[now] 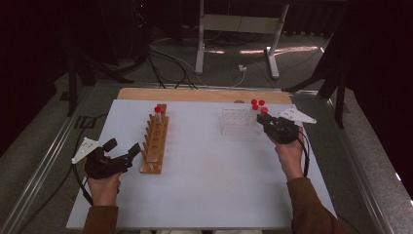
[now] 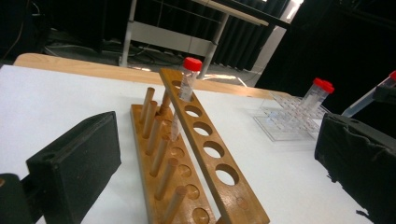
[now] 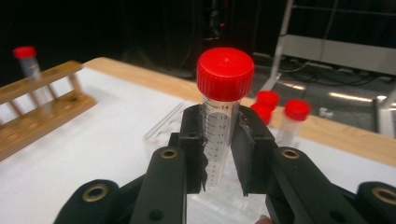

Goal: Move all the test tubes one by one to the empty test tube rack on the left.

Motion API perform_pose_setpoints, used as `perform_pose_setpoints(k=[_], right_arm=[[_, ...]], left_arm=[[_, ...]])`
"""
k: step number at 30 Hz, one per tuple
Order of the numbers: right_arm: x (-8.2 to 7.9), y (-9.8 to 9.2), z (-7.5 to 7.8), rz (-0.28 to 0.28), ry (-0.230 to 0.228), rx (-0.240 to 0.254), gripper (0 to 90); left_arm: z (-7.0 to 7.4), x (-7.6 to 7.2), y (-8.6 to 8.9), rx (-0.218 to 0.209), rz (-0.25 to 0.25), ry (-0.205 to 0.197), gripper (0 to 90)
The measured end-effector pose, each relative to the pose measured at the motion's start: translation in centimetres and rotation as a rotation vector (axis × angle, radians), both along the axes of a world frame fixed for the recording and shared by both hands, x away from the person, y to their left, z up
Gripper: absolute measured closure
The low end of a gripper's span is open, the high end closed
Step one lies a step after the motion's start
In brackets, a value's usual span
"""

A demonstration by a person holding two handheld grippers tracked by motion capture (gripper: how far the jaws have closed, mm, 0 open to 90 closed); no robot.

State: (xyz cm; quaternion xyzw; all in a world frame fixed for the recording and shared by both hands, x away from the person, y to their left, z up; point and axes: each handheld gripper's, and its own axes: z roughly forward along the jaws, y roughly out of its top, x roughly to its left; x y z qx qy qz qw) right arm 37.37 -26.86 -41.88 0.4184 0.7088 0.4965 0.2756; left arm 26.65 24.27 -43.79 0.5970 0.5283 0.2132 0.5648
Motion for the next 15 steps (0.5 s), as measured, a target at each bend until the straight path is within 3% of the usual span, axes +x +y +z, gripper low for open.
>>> perform_pose_setpoints(k=[7, 15], right_arm=[[-1.9, 0.8, -0.5, 0.056, 0.021, 0.007, 74.0], [-3.9, 1.9, -1.2, 0.122, 0.03, 0.021, 74.0]], left_arm=[[0.6, -0.1, -0.8, 0.006, -0.012, -0.006, 1.2], [1.8, 0.0, -3.2, 0.074, -0.047, -0.032, 1.2]])
